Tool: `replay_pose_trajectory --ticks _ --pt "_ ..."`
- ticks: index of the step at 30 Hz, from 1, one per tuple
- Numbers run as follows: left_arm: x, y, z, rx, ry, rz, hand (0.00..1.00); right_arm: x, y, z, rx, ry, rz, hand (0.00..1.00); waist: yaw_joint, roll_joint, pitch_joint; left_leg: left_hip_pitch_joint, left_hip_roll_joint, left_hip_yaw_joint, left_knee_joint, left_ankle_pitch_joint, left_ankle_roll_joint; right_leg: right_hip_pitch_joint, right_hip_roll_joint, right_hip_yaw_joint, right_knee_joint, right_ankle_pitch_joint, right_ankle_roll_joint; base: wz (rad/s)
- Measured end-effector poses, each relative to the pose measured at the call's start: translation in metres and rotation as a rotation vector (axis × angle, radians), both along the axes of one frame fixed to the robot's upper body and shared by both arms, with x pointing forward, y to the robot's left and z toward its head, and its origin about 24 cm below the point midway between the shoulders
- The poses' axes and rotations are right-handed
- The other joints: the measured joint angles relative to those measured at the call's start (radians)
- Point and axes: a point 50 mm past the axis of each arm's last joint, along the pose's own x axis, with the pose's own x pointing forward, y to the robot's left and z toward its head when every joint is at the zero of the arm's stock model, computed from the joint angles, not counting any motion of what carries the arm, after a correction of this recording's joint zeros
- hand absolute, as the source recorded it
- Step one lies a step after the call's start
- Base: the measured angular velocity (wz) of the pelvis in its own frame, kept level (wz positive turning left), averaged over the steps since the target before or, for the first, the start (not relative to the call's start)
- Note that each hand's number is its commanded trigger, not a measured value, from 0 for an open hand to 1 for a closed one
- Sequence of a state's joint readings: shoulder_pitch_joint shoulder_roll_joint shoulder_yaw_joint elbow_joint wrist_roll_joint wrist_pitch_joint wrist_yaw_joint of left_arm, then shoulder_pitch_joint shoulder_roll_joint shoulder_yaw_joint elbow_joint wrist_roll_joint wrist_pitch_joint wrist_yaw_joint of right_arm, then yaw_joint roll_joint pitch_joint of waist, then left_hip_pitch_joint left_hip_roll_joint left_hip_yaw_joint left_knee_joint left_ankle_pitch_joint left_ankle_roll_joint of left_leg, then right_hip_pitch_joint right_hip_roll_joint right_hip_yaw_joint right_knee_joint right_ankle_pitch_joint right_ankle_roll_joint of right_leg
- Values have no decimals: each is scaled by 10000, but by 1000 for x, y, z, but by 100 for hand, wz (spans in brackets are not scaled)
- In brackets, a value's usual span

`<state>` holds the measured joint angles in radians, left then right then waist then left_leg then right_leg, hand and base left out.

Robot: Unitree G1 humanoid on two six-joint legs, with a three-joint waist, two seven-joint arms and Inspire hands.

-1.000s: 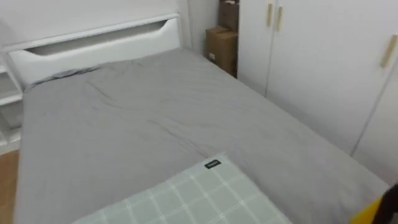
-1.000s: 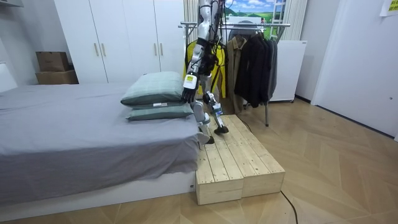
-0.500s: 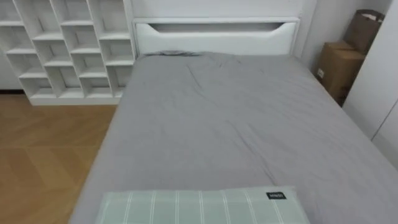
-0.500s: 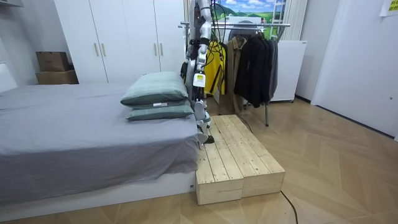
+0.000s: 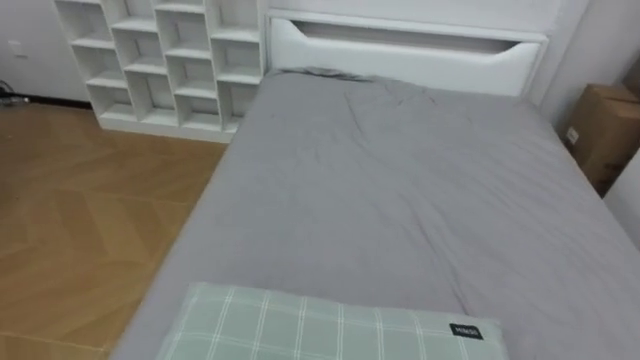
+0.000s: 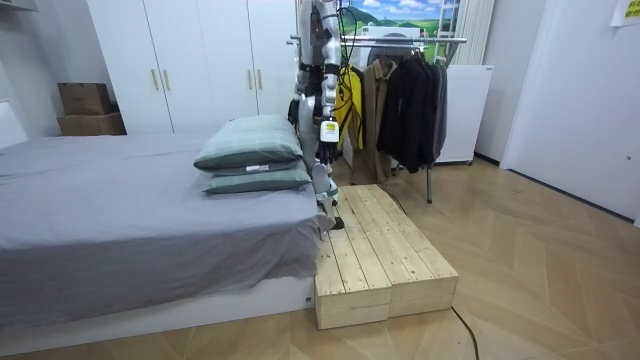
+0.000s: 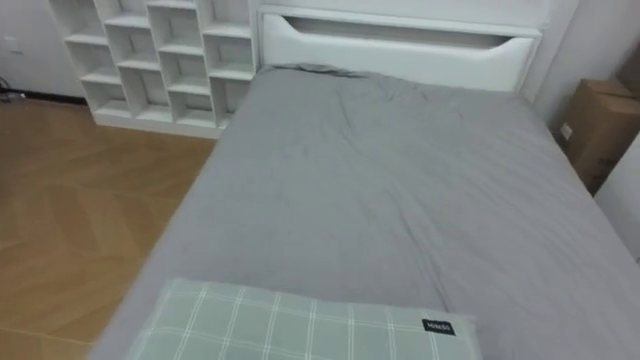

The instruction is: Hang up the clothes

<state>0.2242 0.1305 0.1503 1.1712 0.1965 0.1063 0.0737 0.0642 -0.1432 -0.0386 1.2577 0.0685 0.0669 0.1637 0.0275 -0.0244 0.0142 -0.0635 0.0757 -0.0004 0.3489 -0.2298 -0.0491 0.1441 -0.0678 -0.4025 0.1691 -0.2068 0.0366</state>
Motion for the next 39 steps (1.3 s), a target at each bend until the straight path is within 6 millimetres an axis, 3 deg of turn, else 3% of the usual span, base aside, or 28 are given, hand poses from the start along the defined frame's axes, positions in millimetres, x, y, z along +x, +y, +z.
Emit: replay_pose_trajectory --ticks 5,12,22,39 --pt "11 0 0 194 238 -1375 0 -7 -1 -1 360 54 -974 0 -319 92 -73 180 -102 -82 -197 48 -25 182 -62 -112 -16 -29 44 7" --pt "33 -2 1 206 -401 -2011 0 -9 1 -1 547 -5 -1464 0 -538 34 -70 395 -198 -38 -487 102 -27 295 -102 -57 -182 -12 78 -2" --pt "29 -2 0 250 -238 -2284 0 -8 3 -2 578 -13 -1389 0 -486 -55 -63 463 -196 134 -649 101 -27 160 -113 221 -185 28 91 -4" --pt "14 -5 -1 32 515 -2185 0 -8 1 -1 552 16 -1397 0 -497 44 -58 514 -193 171 -658 98 -23 224 -75 583 -176 61 83 0"
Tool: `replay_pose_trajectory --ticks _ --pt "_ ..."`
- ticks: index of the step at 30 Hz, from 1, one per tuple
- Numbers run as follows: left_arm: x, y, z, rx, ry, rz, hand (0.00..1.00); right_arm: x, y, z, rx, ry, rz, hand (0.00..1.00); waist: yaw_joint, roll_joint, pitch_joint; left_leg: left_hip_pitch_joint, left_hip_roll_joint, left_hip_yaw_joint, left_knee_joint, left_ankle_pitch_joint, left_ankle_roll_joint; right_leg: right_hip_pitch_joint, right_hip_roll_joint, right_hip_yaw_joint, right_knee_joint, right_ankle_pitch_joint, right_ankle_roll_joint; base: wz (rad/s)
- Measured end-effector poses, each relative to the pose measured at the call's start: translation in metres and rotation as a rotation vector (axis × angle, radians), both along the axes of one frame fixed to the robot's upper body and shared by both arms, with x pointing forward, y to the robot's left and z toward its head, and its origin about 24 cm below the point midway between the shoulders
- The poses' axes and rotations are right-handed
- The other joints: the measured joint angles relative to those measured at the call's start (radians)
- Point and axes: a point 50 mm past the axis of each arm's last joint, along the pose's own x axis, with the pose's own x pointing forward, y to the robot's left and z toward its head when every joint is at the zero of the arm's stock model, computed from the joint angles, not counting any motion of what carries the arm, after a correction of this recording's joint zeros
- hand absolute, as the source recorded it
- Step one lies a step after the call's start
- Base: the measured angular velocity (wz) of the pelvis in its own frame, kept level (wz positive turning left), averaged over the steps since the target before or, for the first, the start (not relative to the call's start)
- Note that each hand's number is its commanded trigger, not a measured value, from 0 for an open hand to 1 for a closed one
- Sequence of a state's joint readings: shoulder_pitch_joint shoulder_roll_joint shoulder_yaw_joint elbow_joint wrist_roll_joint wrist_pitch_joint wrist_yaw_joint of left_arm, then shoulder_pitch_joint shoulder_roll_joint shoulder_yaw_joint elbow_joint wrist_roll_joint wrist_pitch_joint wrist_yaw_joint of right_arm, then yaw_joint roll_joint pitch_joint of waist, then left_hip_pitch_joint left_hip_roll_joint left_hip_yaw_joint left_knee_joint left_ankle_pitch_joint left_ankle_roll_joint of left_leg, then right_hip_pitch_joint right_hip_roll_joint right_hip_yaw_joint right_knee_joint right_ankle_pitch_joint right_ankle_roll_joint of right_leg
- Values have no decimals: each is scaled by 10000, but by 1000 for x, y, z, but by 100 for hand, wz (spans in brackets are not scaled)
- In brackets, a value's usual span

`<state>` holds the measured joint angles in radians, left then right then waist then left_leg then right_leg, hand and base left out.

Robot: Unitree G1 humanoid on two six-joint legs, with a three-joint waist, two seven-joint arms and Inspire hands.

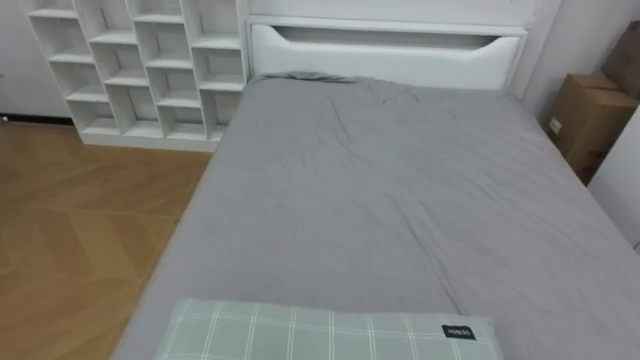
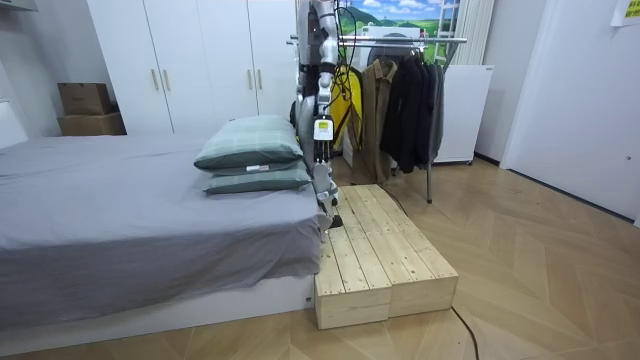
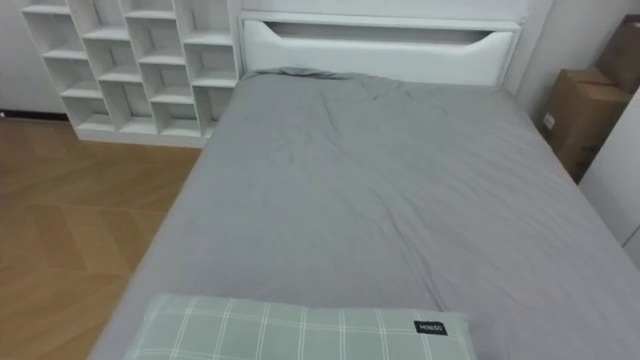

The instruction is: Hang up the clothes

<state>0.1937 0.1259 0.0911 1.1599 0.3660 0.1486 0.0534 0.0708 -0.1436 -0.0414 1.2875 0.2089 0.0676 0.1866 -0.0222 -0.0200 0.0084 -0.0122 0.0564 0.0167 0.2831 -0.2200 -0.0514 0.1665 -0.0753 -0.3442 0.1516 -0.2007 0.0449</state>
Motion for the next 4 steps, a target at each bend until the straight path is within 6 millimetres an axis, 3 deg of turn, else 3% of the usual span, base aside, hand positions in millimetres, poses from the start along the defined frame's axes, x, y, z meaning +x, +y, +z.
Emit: replay_pose_trajectory --ticks 4 --pt "0 -1 0 -44 147 -143 0 0 -1 0 -22 2 3 0 0 41 -4 5 0 0 3 0 0 7 0 7 -4 0 0 0"
